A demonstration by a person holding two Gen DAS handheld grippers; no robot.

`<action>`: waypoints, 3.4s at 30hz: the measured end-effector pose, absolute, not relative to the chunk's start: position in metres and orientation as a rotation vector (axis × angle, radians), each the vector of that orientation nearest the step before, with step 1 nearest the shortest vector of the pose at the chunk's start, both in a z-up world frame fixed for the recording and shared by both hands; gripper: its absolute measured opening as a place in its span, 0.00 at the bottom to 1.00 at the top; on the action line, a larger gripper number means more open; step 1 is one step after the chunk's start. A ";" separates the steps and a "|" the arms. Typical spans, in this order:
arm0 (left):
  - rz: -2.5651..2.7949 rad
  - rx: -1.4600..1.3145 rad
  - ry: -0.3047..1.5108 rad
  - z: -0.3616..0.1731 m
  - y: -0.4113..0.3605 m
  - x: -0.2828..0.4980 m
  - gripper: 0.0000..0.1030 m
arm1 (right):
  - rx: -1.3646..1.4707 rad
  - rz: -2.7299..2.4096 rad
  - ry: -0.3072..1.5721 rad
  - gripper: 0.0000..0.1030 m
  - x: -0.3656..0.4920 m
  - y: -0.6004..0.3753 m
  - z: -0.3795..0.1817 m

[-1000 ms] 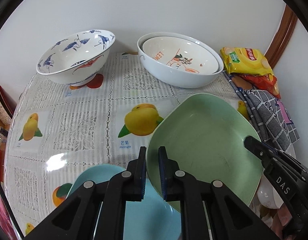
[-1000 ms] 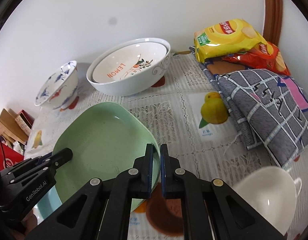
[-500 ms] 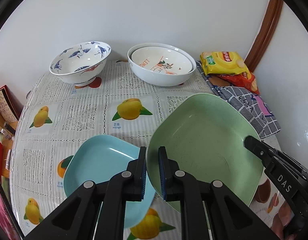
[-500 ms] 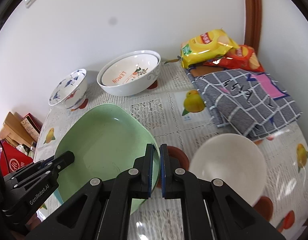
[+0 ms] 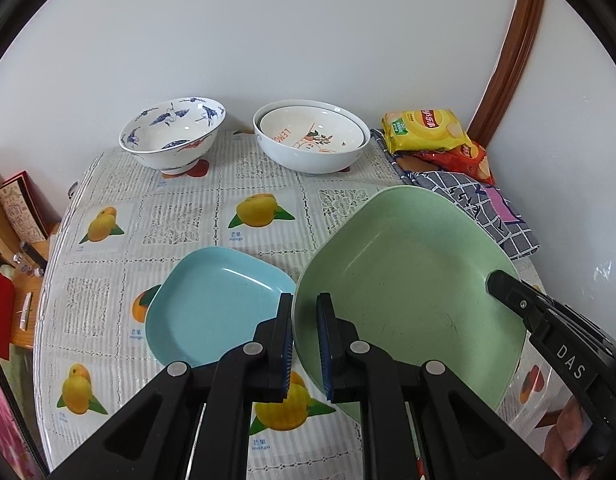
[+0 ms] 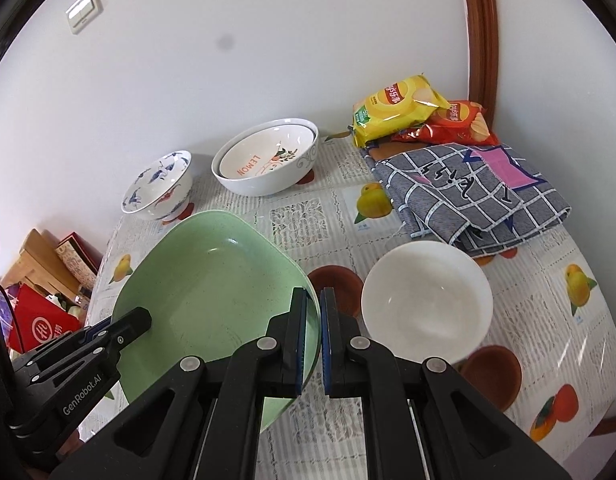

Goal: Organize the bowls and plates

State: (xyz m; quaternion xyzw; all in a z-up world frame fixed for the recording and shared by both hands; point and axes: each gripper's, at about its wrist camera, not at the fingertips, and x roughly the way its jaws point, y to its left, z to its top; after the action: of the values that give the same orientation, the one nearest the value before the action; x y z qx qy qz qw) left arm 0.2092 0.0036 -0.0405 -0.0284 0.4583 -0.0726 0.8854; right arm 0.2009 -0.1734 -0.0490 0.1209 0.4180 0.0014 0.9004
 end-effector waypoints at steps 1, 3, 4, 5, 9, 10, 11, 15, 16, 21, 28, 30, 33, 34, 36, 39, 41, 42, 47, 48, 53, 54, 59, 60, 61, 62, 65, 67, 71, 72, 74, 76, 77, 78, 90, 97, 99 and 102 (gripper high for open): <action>-0.151 -0.057 0.950 -0.039 0.004 0.207 0.11 | 0.252 0.003 0.862 0.07 0.200 -0.173 -0.047; -0.148 -0.056 0.943 -0.036 0.005 0.203 0.11 | 0.252 0.005 0.856 0.07 0.196 -0.172 -0.045; -0.147 -0.056 0.942 -0.036 0.005 0.201 0.11 | 0.250 0.005 0.854 0.07 0.194 -0.171 -0.043; -0.146 -0.058 0.941 -0.035 0.007 0.200 0.11 | 0.247 0.006 0.851 0.07 0.192 -0.170 -0.042; -0.144 -0.055 0.935 -0.031 0.009 0.194 0.11 | 0.253 0.010 0.845 0.07 0.186 -0.168 -0.040; -0.142 -0.054 0.933 -0.030 0.010 0.193 0.11 | 0.253 0.010 0.845 0.07 0.185 -0.167 -0.040; -0.141 -0.053 0.931 -0.030 0.011 0.192 0.11 | 0.253 0.011 0.846 0.07 0.185 -0.166 -0.040; -0.141 -0.058 0.930 -0.029 0.014 0.189 0.11 | 0.254 0.014 0.844 0.07 0.181 -0.164 -0.038; -0.140 -0.058 0.928 -0.029 0.015 0.188 0.11 | 0.253 0.014 0.843 0.07 0.181 -0.163 -0.038; -0.138 -0.058 0.926 -0.029 0.018 0.187 0.11 | 0.252 0.016 0.840 0.07 0.179 -0.160 -0.037; -0.131 -0.062 0.923 -0.028 0.026 0.186 0.11 | 0.250 0.022 0.842 0.07 0.181 -0.152 -0.037; -0.128 -0.064 0.923 -0.029 0.028 0.186 0.11 | 0.248 0.025 0.843 0.07 0.182 -0.151 -0.037; -0.124 -0.067 0.923 -0.029 0.030 0.187 0.11 | 0.245 0.030 0.843 0.07 0.184 -0.148 -0.037; -0.123 -0.067 0.924 -0.030 0.031 0.187 0.11 | 0.242 0.031 0.843 0.07 0.185 -0.147 -0.037; -0.121 -0.072 0.925 -0.030 0.034 0.187 0.11 | 0.234 0.032 0.843 0.07 0.186 -0.144 -0.037; -0.118 -0.076 0.927 -0.031 0.037 0.188 0.11 | 0.232 0.037 0.845 0.07 0.188 -0.141 -0.038; -0.114 -0.077 0.927 -0.031 0.039 0.189 0.11 | 0.231 0.039 0.847 0.07 0.189 -0.139 -0.038; -0.113 -0.077 0.927 -0.032 0.039 0.189 0.11 | 0.230 0.040 0.848 0.07 0.190 -0.139 -0.039; -0.106 -0.083 0.929 -0.033 0.042 0.190 0.11 | 0.225 0.045 0.852 0.07 0.192 -0.135 -0.040; -0.106 -0.084 0.929 -0.033 0.043 0.191 0.11 | 0.224 0.046 0.852 0.07 0.192 -0.134 -0.041; -0.101 -0.088 0.934 -0.036 0.047 0.192 0.11 | 0.221 0.051 0.858 0.07 0.194 -0.131 -0.043; -0.100 -0.088 0.934 -0.036 0.047 0.192 0.11 | 0.220 0.052 0.860 0.07 0.194 -0.130 -0.044; -0.095 -0.090 0.939 -0.038 0.050 0.193 0.11 | 0.218 0.056 0.864 0.07 0.196 -0.128 -0.046; -0.094 -0.090 0.939 -0.039 0.051 0.194 0.11 | 0.216 0.056 0.864 0.07 0.196 -0.127 -0.046; -0.093 -0.091 0.940 -0.039 0.051 0.194 0.11 | 0.215 0.057 0.865 0.07 0.196 -0.126 -0.046; -0.092 -0.092 0.941 -0.040 0.052 0.194 0.11 | 0.215 0.058 0.866 0.07 0.196 -0.126 -0.047; -0.090 -0.095 0.942 -0.041 0.055 0.195 0.11 | 0.213 0.061 0.867 0.07 0.197 -0.123 -0.048; -0.088 -0.096 0.943 -0.042 0.056 0.195 0.11 | 0.210 0.063 0.868 0.07 0.197 -0.122 -0.048; -0.083 -0.098 0.947 -0.044 0.060 0.196 0.11 | 0.210 0.068 0.873 0.07 0.199 -0.119 -0.050; -0.082 -0.098 0.948 -0.044 0.061 0.196 0.11 | 0.211 0.070 0.875 0.07 0.200 -0.118 -0.051; -0.078 -0.099 0.950 -0.045 0.063 0.197 0.11 | 0.209 0.072 0.877 0.07 0.201 -0.117 -0.052; -0.074 -0.100 0.951 -0.046 0.065 0.197 0.11 | 0.207 0.075 0.879 0.07 0.202 -0.115 -0.054; -0.073 -0.102 0.952 -0.047 0.066 0.197 0.11 | 0.206 0.076 0.880 0.07 0.203 -0.114 -0.054; -0.071 -0.105 0.954 -0.047 0.067 0.198 0.11 | 0.205 0.078 0.883 0.07 0.204 -0.113 -0.055; -0.055 -0.115 0.964 -0.054 0.078 0.200 0.11 | 0.196 0.092 0.894 0.07 0.208 -0.101 -0.062; -0.046 -0.121 0.968 -0.057 0.085 0.201 0.11 | 0.190 0.102 0.900 0.07 0.211 -0.096 -0.065; -0.043 -0.122 0.971 -0.058 0.086 0.201 0.11 | 0.189 0.104 0.903 0.07 0.212 -0.094 -0.067; -0.039 -0.124 0.975 -0.060 0.089 0.202 0.11 | 0.187 0.108 0.908 0.07 0.213 -0.090 -0.068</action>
State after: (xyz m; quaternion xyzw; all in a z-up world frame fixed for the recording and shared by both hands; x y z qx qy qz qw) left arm 0.2016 0.0886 -0.0595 -0.0597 0.4682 -0.0185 0.8814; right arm 0.2126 -0.0903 -0.0685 0.0900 0.4377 0.0521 0.8931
